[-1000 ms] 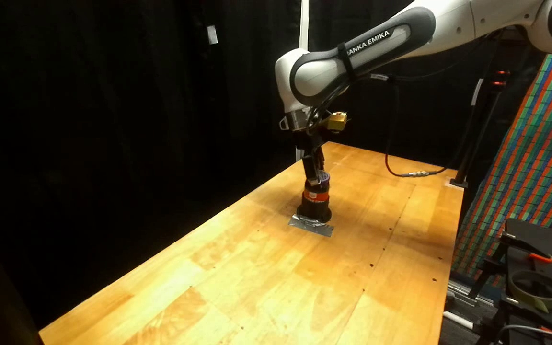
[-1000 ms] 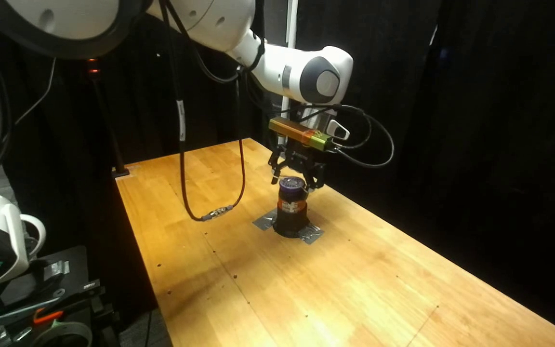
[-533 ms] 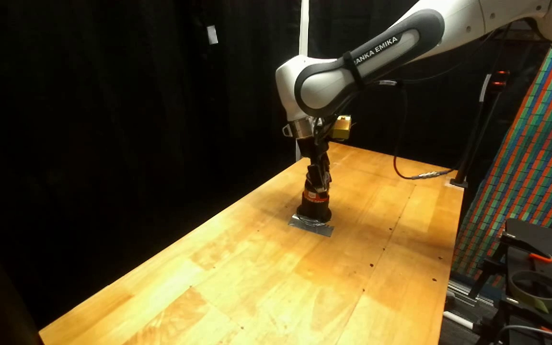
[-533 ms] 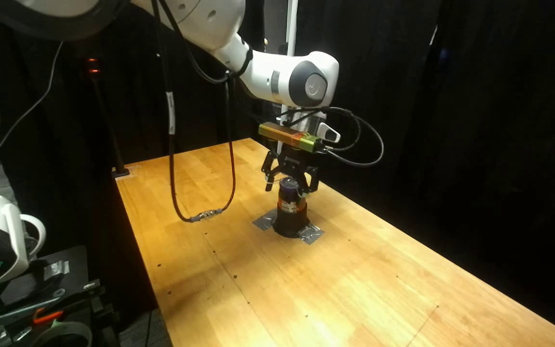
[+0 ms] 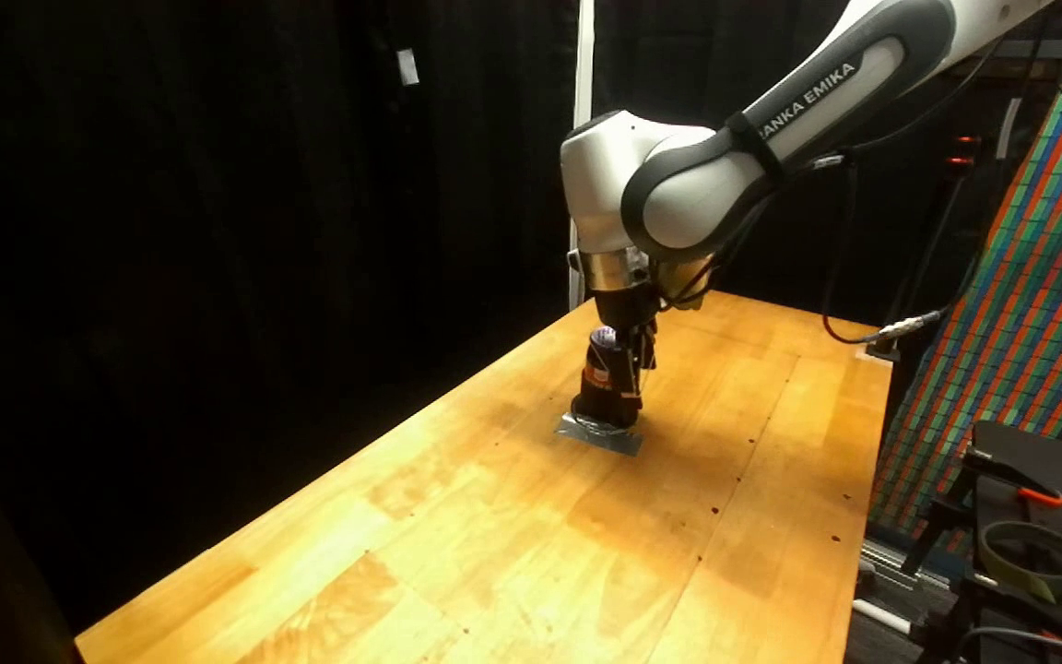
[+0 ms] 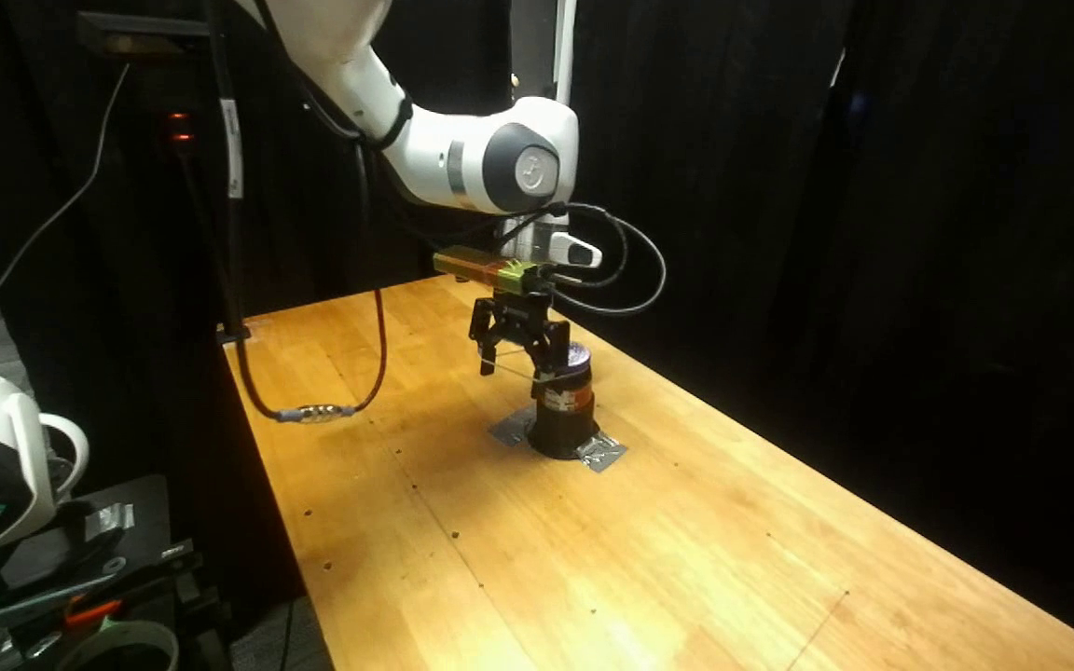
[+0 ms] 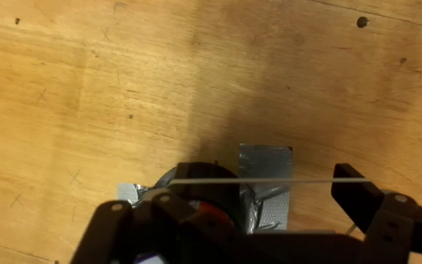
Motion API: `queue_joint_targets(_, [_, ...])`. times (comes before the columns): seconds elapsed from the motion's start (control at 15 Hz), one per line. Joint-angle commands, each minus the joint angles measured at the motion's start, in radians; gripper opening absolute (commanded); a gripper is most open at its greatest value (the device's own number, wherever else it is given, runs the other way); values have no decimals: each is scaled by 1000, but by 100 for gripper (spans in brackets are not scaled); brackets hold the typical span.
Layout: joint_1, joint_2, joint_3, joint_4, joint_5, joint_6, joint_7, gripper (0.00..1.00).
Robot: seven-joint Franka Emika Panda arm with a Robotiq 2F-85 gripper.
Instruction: Put the rubber band on the jar.
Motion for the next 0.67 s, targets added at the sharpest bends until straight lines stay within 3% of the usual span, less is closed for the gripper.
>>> queue_joint_targets(0.0, [60, -128, -28, -244, -50, 209, 163, 100])
queue_joint_targets(0.07, [78, -148, -43, -295, -81, 278, 220, 100])
queue_joint_targets(0.13, [94, -165, -58, -345, -112, 345, 272, 75])
queue_joint_targets(0.27, [145, -200, -120, -447, -211, 495, 434, 68])
queue_joint_targets(0.4, [248, -229, -251, -541, -321, 636, 583, 50])
queue_joint_targets(0.6, [444, -219, -505, -579, -493, 780, 808, 28])
